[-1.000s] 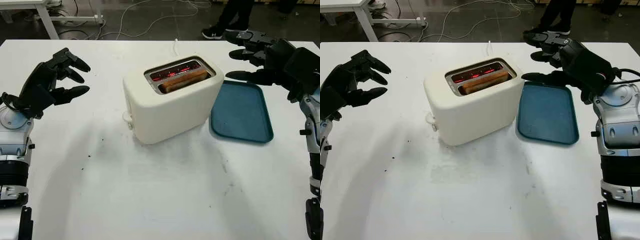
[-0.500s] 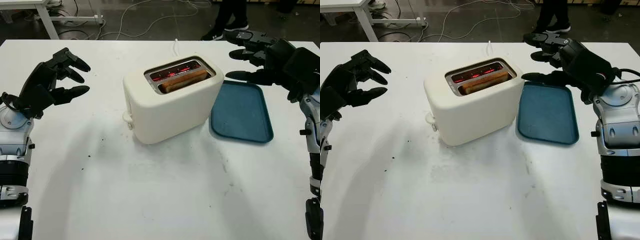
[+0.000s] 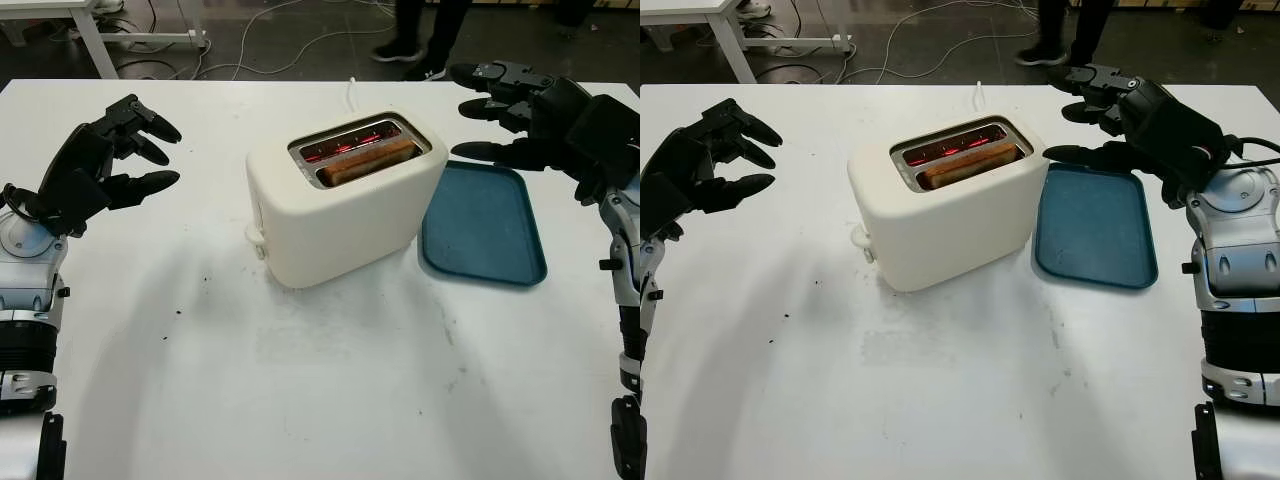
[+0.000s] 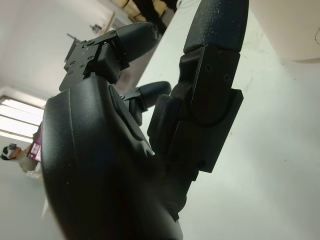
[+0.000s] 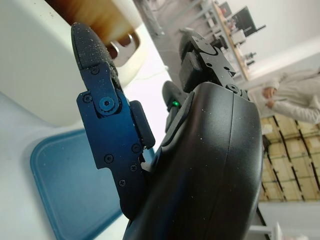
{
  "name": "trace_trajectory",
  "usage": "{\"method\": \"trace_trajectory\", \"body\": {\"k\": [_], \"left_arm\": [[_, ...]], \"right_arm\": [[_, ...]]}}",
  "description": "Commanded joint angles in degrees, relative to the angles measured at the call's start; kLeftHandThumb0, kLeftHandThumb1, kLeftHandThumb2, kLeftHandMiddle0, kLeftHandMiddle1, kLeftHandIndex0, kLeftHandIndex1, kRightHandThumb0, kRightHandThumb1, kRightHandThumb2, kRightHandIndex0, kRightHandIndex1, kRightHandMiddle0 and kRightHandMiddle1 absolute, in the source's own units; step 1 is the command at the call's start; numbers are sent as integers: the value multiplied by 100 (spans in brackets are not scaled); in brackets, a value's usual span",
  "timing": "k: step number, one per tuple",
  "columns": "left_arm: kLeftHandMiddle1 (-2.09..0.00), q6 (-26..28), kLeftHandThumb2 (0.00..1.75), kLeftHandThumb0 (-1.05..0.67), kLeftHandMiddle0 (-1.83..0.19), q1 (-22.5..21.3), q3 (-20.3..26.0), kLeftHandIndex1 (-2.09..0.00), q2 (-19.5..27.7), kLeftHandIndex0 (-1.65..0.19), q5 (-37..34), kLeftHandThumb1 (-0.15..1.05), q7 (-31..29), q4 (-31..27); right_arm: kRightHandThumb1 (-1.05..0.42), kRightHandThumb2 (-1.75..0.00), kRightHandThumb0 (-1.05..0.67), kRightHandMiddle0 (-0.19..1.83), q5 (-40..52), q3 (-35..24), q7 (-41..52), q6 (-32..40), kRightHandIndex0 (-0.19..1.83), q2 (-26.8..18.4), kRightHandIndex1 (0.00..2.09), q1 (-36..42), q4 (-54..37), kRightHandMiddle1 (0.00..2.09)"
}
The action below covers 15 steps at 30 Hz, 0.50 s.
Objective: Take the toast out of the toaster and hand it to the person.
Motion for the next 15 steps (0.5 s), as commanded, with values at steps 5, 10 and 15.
{"method": "trace_trajectory", "body": {"k": [5, 10, 15], "left_arm": [[-152, 0, 13, -105, -16, 9, 57, -139, -26, -19, -137, 92, -41, 14], [-153, 57, 13, -105, -17, 24, 36, -139, -1, -20, -138, 92, -9, -34], [-153, -19, 15, -105, -16, 26, 21, -140, 16, -18, -91, 92, 19, -23]], "right_arm": [[-80, 0, -64, 27, 31, -4, -19, -46, 0, 24, 61, -29, 21, 7], [-80, 0, -64, 28, 30, -3, 4, -44, 0, -3, 65, -28, 0, 8], [-79, 0, -60, 27, 71, -28, -2, -35, 0, 25, 63, -41, -2, 8]]}}
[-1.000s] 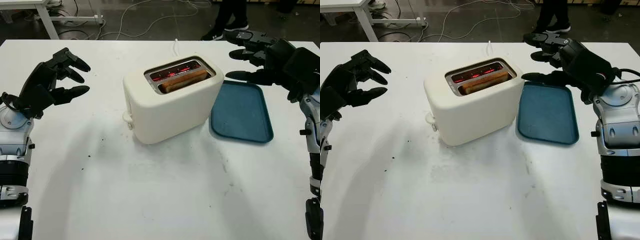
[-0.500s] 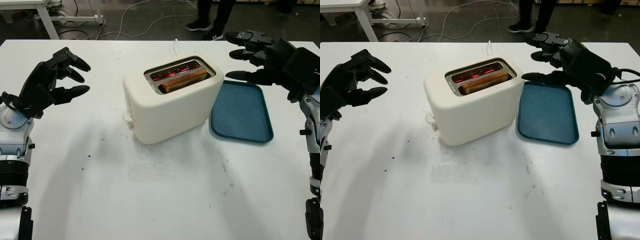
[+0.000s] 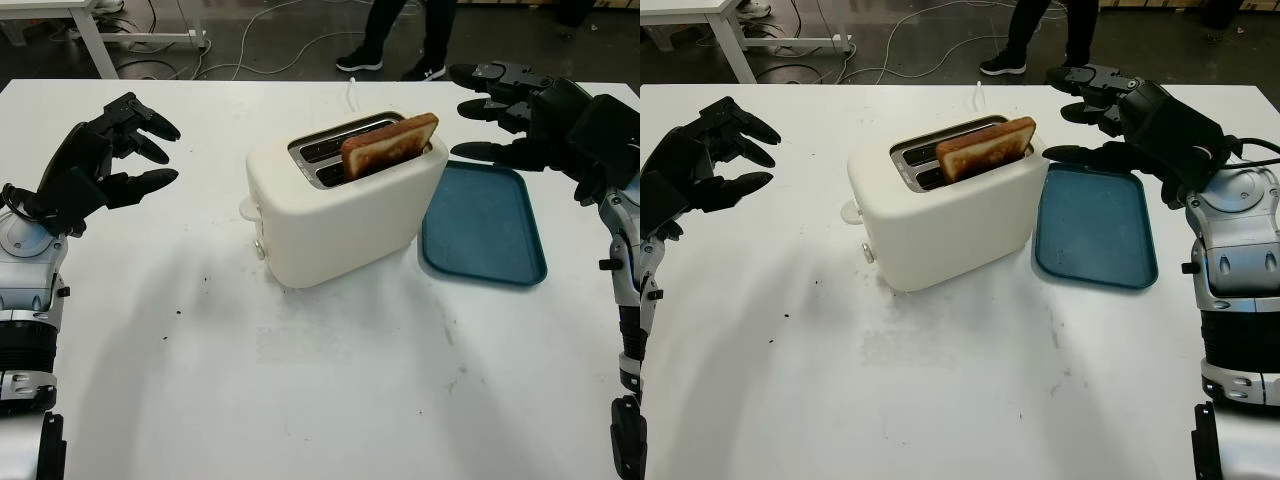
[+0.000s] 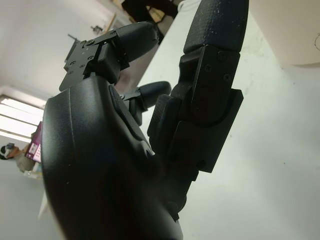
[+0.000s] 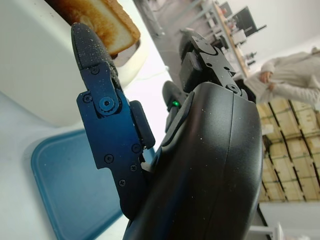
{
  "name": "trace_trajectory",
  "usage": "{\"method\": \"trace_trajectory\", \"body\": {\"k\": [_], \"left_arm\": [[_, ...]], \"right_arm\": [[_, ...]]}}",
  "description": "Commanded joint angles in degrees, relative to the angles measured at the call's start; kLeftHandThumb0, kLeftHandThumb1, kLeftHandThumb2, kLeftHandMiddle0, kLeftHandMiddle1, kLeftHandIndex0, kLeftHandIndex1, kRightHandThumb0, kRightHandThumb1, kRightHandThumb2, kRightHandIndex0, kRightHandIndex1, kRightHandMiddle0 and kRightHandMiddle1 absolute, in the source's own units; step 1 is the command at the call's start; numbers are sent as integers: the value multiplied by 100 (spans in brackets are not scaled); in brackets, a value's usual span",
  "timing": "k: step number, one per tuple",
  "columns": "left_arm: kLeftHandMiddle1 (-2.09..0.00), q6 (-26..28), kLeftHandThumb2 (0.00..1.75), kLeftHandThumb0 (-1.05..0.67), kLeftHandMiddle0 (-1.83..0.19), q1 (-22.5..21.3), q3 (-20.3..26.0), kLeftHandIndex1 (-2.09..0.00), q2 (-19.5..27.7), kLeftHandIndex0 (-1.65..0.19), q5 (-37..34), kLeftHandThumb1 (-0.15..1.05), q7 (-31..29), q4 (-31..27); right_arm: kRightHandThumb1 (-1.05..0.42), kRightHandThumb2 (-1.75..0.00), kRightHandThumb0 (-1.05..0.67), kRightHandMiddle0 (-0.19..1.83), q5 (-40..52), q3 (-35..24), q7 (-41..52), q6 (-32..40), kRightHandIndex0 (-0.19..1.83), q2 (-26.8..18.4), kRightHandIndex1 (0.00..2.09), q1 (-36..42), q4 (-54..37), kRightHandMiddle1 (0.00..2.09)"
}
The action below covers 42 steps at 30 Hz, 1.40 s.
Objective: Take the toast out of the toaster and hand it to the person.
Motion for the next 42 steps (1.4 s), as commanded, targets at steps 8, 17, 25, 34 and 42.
{"method": "trace_trajectory", "body": {"k": [8, 17, 25, 34, 42], "left_arm": [[-153, -50, 14, -105, -17, 19, 29, -141, 4, -18, 2, 92, -2, 28], [-153, -85, 15, -105, -16, 23, 12, -141, 17, -18, 45, 92, 11, 49], [-154, -49, 15, -105, -16, 20, 19, -142, 14, -18, 35, 92, 22, 21], [-153, -37, 13, -105, -17, 13, 25, -141, 7, -19, -2, 92, -7, 9], [-152, -10, 13, -105, -17, 3, 15, -139, -1, -20, -2, 92, -9, 11]], "right_arm": [[-72, 0, -48, 28, 182, -205, -197, -255, 0, 243, 64, -232, 72, 9], [-59, -1, -27, 51, -23, 13, -111, -553, 18, 213, 109, -1116, 289, 30], [-46, 0, -16, 93, -985, 756, 87, -2179, 88, -75, 74, -2054, 1151, 43], [-44, -1, -52, 103, -1427, 1346, 766, -3913, 102, -118, 43, -2711, 2255, 23], [-49, -2, -56, 98, -1810, 1580, 820, -4071, 95, -77, 37, -2505, 1932, 15]]}}
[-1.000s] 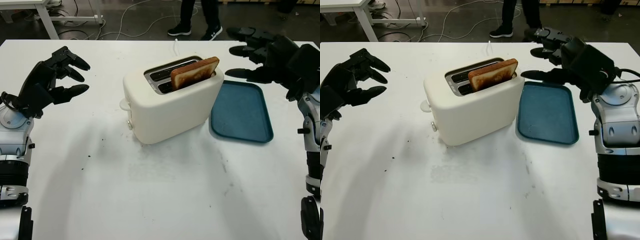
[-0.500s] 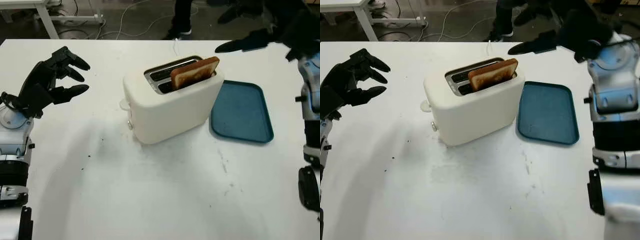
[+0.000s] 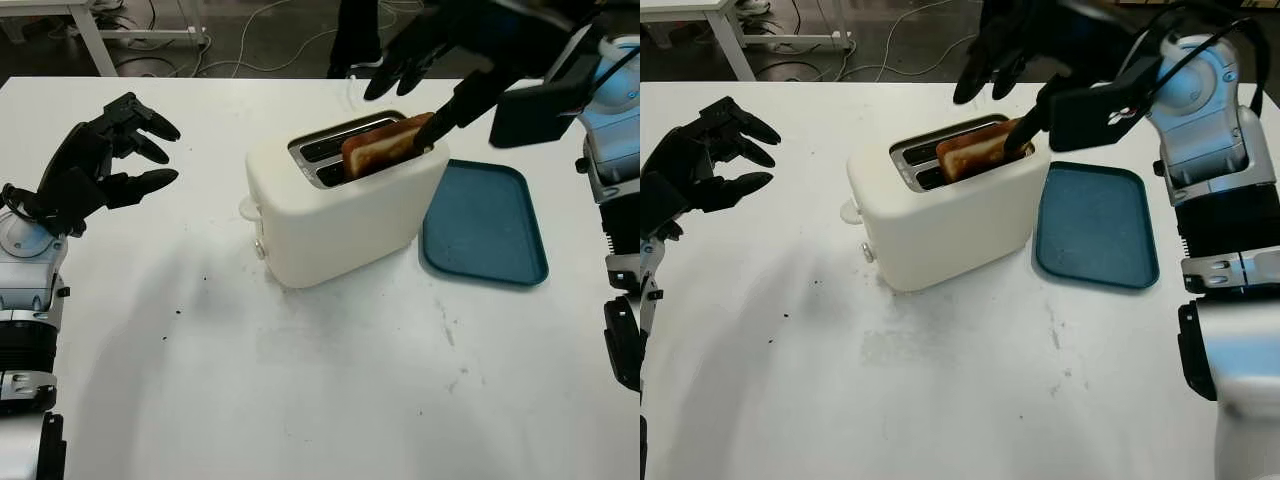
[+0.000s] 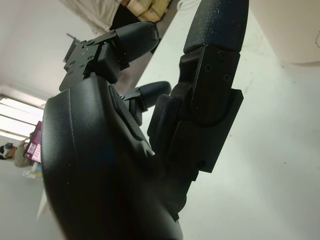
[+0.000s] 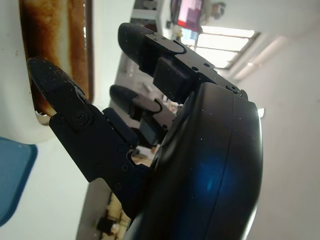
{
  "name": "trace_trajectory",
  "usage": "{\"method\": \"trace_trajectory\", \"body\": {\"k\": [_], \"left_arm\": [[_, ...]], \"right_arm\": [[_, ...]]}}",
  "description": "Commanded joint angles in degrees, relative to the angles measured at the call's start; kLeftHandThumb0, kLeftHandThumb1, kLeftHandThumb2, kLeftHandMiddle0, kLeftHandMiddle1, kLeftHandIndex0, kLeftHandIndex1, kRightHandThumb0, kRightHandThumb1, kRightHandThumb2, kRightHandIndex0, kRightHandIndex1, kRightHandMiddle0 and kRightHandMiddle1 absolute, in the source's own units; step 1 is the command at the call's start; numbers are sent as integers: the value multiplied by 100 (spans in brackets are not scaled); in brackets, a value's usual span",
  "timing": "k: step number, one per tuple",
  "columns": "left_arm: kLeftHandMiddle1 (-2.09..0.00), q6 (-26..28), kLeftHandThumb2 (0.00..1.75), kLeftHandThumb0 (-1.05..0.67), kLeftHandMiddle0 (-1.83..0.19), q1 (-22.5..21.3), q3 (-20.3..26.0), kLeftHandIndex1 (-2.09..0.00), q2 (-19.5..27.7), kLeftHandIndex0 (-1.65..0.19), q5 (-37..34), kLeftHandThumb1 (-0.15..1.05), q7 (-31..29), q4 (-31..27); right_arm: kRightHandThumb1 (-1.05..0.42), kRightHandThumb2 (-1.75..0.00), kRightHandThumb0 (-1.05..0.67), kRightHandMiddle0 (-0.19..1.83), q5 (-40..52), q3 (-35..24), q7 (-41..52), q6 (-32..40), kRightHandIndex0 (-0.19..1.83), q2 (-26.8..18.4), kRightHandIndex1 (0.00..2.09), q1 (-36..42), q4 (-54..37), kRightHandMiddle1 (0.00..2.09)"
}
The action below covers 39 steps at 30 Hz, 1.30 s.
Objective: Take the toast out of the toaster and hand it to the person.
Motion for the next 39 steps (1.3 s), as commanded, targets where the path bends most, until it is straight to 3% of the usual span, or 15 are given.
{"method": "trace_trajectory", "body": {"k": [1, 11, 20, 30, 39], "left_arm": [[-152, -11, 13, -105, -17, 2, 7, -139, 7, -20, 29, 92, 7, 9], [-152, -26, 14, -105, -18, 21, -5, -139, -9, -20, 63, 92, 53, -23], [-153, -37, 13, -105, -18, 43, 9, -141, -25, -19, 41, 92, 60, -23], [-153, -85, 14, -105, -18, 52, 10, -141, -34, -18, 51, 92, 85, -6], [-152, -88, 14, -105, -18, 65, 8, -142, -27, -18, 43, 92, 119, -18]], "right_arm": [[-50, -2, -55, 97, -104, 46, 16, 12, 94, -39, 37, 114, -161, 15], [-63, -3, -68, 95, -586, 242, -245, -486, 84, -26, 45, 202, 99, 11], [-63, 0, -52, 91, -621, 249, -367, -507, 76, 69, 53, 286, 305, 8], [-65, -1, -52, 91, -690, 258, -635, -563, 73, 159, 53, 287, 465, 6], [-72, -2, -41, 94, -819, 401, -714, -692, 76, 178, 53, 236, 738, 6]]}}
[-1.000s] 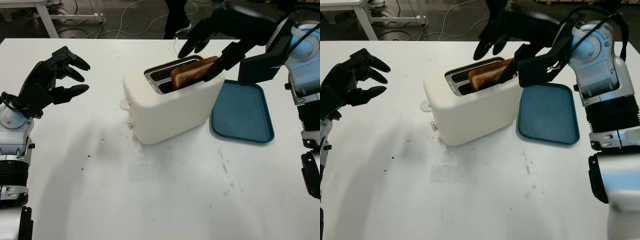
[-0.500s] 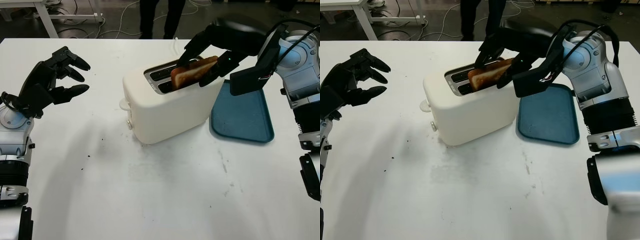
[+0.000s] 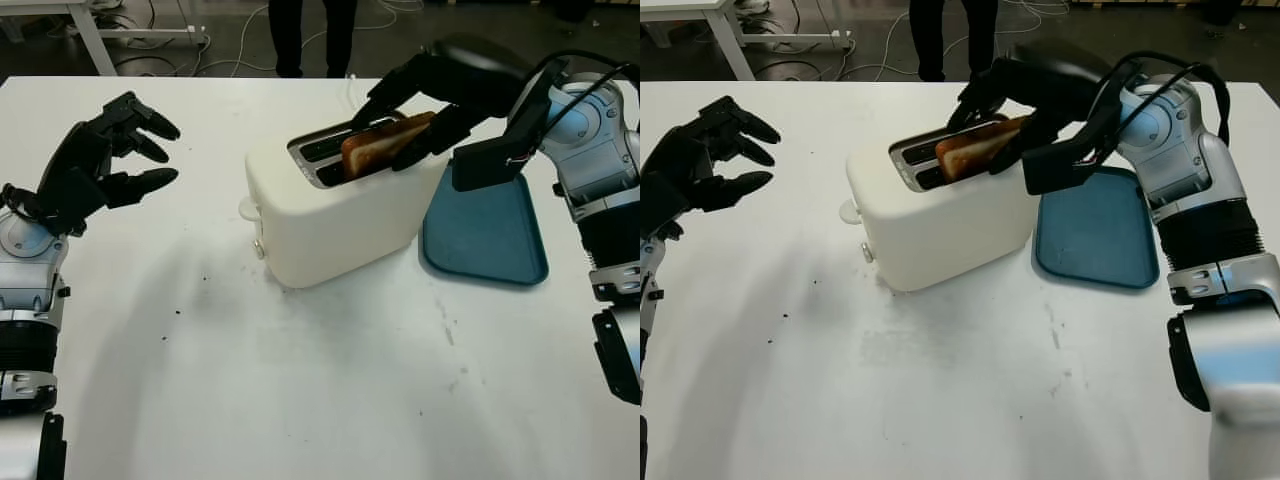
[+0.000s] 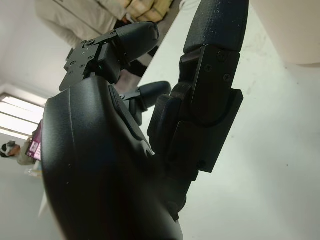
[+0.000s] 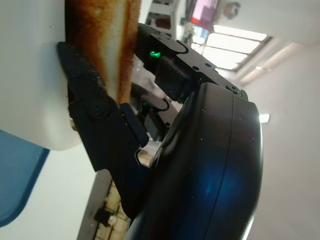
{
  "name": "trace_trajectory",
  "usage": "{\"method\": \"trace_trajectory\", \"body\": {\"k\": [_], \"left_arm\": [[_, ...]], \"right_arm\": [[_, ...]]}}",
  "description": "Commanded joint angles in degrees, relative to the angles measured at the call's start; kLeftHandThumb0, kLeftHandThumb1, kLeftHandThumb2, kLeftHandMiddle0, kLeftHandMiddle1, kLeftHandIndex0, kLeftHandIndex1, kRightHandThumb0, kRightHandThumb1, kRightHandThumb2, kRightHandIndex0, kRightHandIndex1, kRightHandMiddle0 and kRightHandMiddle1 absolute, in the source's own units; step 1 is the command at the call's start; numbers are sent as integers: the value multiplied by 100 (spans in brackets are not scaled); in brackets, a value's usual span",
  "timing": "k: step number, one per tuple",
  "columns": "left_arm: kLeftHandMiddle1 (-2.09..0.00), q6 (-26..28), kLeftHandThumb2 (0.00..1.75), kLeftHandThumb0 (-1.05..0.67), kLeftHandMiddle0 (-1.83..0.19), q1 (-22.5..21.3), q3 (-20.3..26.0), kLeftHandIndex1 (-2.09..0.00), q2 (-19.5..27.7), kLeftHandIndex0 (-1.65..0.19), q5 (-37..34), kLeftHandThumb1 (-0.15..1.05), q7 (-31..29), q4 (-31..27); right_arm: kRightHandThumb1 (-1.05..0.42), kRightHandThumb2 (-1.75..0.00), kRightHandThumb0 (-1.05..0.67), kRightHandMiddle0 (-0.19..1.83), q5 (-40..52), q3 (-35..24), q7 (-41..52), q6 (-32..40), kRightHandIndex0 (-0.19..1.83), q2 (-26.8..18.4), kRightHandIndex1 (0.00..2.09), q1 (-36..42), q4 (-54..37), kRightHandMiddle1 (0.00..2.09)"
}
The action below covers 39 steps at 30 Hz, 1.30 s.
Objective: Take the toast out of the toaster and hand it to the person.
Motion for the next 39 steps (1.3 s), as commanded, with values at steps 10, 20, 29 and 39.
{"method": "trace_trajectory", "body": {"k": [10, 20, 29, 39], "left_arm": [[-152, -39, 13, -105, -19, 96, 12, -141, -22, -20, 71, 92, 78, -42], [-153, -26, 13, -105, -19, 96, 13, -142, -36, -20, 63, 92, 106, -17], [-153, -43, 14, -105, -20, 101, 0, -142, -27, -20, 106, 92, 132, -8], [-153, -35, 15, -105, -20, 131, 1, -143, -40, -20, 127, 92, 176, -38]], "right_arm": [[-79, -1, -45, 102, -245, 297, -79, -696, 91, 22, 82, -123, 588, 8], [-92, -9, -58, 131, -386, 310, -414, -585, 116, 86, 106, -40, 632, 17], [-92, -28, -56, 95, -639, 193, -1493, -992, 113, 215, 172, 8, 916, 156], [-92, -27, -41, 81, -307, -154, -1821, -944, 105, 270, 175, -516, 1812, 174]]}}
